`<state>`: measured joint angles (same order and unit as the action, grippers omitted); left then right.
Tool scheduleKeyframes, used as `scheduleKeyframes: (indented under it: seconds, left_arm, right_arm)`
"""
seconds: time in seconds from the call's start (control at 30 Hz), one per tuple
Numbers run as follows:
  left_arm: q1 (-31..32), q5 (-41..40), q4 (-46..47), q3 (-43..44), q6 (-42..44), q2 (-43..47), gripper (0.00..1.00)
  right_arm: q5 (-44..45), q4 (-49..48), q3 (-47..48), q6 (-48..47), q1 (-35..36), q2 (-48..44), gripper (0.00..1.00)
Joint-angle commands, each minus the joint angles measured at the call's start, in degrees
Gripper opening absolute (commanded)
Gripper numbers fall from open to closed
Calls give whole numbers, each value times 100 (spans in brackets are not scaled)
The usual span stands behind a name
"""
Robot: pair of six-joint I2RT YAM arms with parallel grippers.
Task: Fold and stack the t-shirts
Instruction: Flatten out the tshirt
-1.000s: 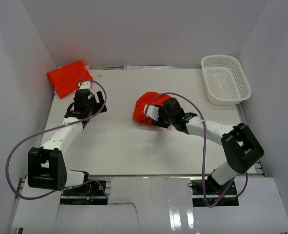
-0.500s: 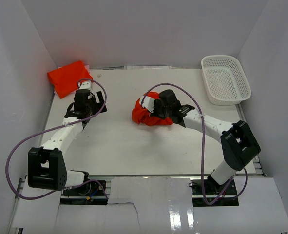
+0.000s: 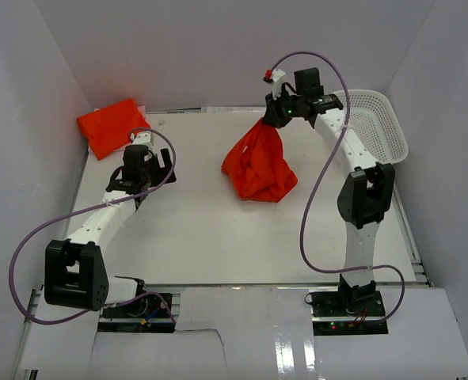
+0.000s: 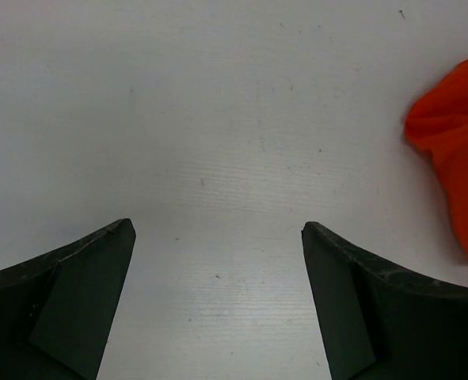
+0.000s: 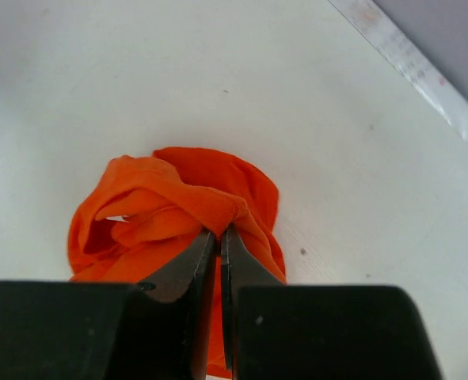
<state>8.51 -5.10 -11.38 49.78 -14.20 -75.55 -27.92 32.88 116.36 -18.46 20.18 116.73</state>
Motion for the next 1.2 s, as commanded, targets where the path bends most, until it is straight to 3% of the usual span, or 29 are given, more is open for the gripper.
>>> scheduleKeyframes:
  seconds: [0.0,0.2,0.4,0.43,0.47,0.6,0.67,0.83,0.93,1.17]
  left_arm:
    - [168,185,179,14,198,277,98]
    - [432,387,320,-47,418,330,98]
    - [485,493,355,-56,444,330,98]
    - [493,501,355,-56,461,330,98]
    - [493,502,373,-56,462,313,98]
    - [520,704,391,-38,479,251,98]
    - [537,704,391,-30,479,242,98]
    - [555,669,408,-47,497,260,98]
    - [581,634,417,-65,506,277,98]
    - [599,598,426,-82,532,286,98]
  right_arm:
    - [-364,974,633,984,-558,745,8]
    - [969,711,231,1440,-971,957,8]
    - [1386,184,-384,1468,-1368,650,8]
    - [1282,122,-473,1268,-1368,580,13]
    - [1037,78,-587,1161,-1342,440,29]
    - [841,-27,-972,503,-1088,-51,64]
    - [841,-194,-1298,39,-929,-516,70]
    - [771,-652,-2475,-921,-253,-1344,69]
    - [586,-529,-2705,-1414,20,-1574,67]
    - [805,-54,-2399,-2144,425,-1320,67]
